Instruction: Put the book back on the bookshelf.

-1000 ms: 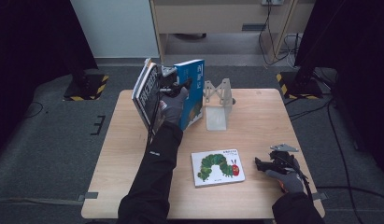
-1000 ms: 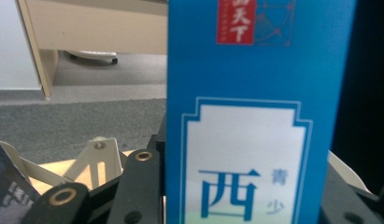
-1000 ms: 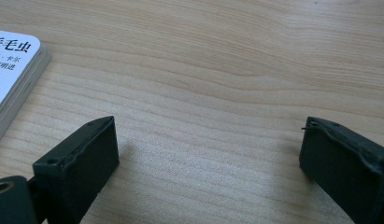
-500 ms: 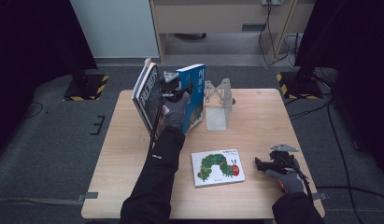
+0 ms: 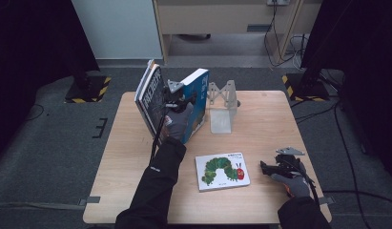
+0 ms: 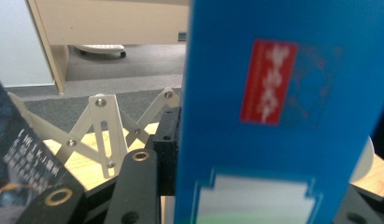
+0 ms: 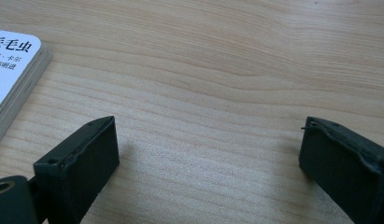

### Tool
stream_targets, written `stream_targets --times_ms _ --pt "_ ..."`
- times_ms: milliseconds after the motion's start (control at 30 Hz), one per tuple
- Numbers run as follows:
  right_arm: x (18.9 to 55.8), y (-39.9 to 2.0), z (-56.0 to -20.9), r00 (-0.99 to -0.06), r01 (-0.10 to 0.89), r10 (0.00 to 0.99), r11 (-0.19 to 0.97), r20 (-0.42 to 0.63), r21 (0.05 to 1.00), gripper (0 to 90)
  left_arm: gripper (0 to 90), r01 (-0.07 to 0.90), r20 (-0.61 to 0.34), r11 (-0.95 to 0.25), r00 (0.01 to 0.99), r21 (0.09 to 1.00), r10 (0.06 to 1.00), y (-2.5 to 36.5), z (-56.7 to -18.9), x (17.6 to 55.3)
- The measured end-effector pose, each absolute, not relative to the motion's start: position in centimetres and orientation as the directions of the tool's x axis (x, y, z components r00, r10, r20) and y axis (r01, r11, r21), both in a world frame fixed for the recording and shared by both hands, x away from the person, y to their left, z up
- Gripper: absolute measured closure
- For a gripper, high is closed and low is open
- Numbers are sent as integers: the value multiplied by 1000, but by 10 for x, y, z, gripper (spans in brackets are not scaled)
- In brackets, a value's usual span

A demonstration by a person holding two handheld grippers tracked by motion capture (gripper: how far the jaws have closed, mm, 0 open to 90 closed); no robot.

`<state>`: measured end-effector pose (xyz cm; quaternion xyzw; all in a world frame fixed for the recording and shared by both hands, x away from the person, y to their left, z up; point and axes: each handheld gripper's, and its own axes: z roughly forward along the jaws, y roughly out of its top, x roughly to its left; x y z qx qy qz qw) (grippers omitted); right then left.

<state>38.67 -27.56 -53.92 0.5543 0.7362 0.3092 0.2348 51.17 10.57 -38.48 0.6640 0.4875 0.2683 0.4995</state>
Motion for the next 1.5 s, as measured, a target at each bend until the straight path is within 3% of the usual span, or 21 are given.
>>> stream_targets --times_ms 633,1233,1500 --pt "387 -275 -539 -277 672 961 196 -3 715 50 587 375 -98 -61 390 925 916 122 -402 463" --pt "387 -275 -539 -277 671 961 197 -4 715 49 582 366 -128 0 326 931 937 98 -405 478" --pt "387 -274 -539 -277 670 961 196 -4 716 50 567 346 -140 12 346 938 928 99 -409 480"
